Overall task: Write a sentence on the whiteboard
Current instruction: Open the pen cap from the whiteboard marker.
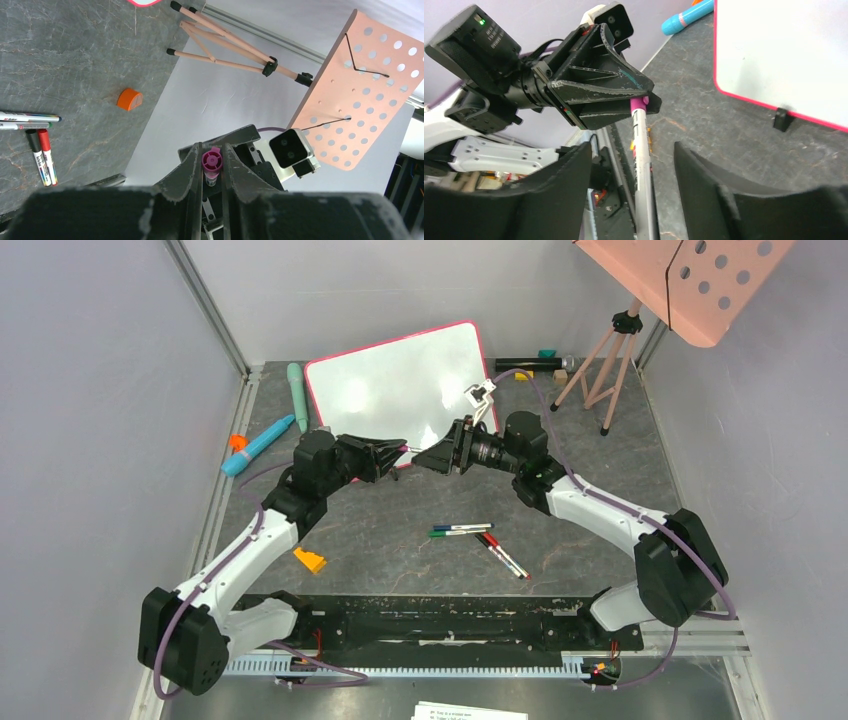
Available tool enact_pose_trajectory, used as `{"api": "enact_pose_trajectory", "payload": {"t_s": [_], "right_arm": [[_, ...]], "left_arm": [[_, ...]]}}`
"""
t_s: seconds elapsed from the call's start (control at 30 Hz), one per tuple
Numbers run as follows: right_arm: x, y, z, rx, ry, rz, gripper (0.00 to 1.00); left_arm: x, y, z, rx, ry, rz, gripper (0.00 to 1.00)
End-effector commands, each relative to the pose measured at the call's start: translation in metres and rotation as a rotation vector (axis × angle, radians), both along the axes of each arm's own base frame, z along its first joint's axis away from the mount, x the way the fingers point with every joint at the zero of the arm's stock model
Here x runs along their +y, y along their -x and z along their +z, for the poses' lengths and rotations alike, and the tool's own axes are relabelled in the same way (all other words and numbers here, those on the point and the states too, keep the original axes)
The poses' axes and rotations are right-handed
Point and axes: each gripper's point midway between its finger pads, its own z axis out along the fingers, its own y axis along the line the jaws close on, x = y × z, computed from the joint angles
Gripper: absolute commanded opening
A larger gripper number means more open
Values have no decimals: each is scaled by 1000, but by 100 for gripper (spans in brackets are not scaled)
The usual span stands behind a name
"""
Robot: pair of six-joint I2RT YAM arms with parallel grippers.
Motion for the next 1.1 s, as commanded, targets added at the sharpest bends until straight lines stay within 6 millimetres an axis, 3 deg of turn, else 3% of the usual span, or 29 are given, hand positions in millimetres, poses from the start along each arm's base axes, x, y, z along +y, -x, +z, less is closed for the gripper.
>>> {"api": "enact_pose_trajectory", "payload": {"t_s": [0.0,0.13,0.3,0.87,0.93,1.03,1.07], "right_arm": [[-5,-4,28,-77,-35,-5,71],[-12,-9,26,-85,3,-22,74],[-9,-7,26,-67,-19,7,60],[6,-4,32,-58,-61,57,40],[5,-4,30,-54,-58,57,41],[5,-4,24,-46,-41,55,56],[4,-4,22,-43,-36,52,57]], "left_arm": [[3,-1,14,-20,28,10,2],[8,1,8,3,4,22,2],[4,0,9,2,4,1,2],[-4,-3,8,5,-2,-41,2],[-4,-3,9,3,0,-40,2],[-4,-4,12,-3,7,-34,2],[-3,-5,12,-4,6,-30,2]]}}
